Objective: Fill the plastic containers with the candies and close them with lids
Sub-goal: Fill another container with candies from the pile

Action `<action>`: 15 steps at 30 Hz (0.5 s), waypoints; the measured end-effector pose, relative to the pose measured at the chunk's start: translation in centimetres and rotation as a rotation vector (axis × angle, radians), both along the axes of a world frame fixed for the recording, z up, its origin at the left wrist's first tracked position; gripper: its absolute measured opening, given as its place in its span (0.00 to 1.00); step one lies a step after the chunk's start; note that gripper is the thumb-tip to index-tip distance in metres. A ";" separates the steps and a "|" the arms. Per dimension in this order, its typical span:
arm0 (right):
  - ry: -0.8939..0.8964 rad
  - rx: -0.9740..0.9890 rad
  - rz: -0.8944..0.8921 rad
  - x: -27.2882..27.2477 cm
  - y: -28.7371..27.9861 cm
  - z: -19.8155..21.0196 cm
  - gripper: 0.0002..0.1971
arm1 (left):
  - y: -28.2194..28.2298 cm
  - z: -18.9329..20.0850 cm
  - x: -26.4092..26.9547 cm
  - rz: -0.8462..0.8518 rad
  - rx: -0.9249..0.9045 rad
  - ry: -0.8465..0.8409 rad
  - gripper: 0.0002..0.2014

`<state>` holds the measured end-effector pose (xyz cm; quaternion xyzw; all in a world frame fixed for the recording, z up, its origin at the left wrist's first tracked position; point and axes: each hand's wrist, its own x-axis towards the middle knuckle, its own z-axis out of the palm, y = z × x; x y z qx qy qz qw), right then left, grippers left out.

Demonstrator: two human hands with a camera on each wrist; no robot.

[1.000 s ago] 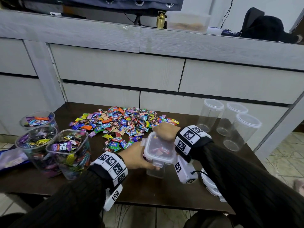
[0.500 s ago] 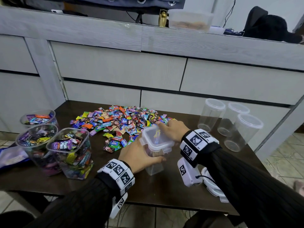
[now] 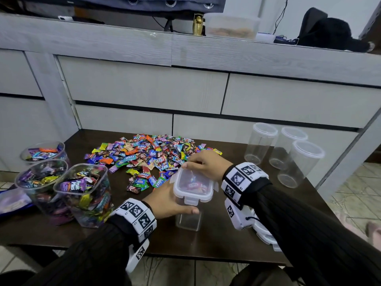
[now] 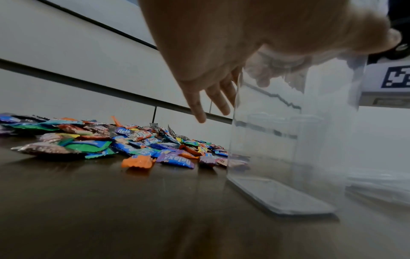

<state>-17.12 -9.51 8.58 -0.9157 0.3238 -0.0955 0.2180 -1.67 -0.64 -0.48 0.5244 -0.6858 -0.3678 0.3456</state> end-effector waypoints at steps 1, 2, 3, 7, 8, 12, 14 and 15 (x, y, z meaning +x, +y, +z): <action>0.014 -0.011 0.012 0.2 0.1 0.1 0.20 | 0.1 -0.1 0.0 -0.001 0.015 0.022 0.33; 0.031 -0.014 0.014 0.4 0.2 0.2 0.20 | 0.2 -0.2 0.0 0.001 0.021 0.041 0.30; 0.052 -0.006 0.006 0.5 0.2 0.2 0.20 | 0.3 -0.4 0.0 0.003 0.022 0.057 0.29; 0.096 0.074 -0.118 1.3 0.5 -0.1 0.23 | 0.0 -0.9 -0.4 0.002 0.033 0.090 0.30; 0.095 0.079 -0.151 1.6 0.7 -0.4 0.23 | 0.0 -1.0 -0.5 -0.007 0.040 0.070 0.30; 0.185 0.063 -0.164 2.3 0.9 -0.5 0.20 | -0.1 -0.8 -0.7 -0.038 0.078 0.036 0.31; 0.223 0.075 -0.153 2.3 0.8 -0.3 0.19 | -0.1 -0.6 -0.9 -0.037 0.084 0.037 0.32; 0.228 0.077 -0.154 2.3 0.7 -0.2 0.18 | 0.0 -0.6 -0.9 -0.033 0.083 0.033 0.31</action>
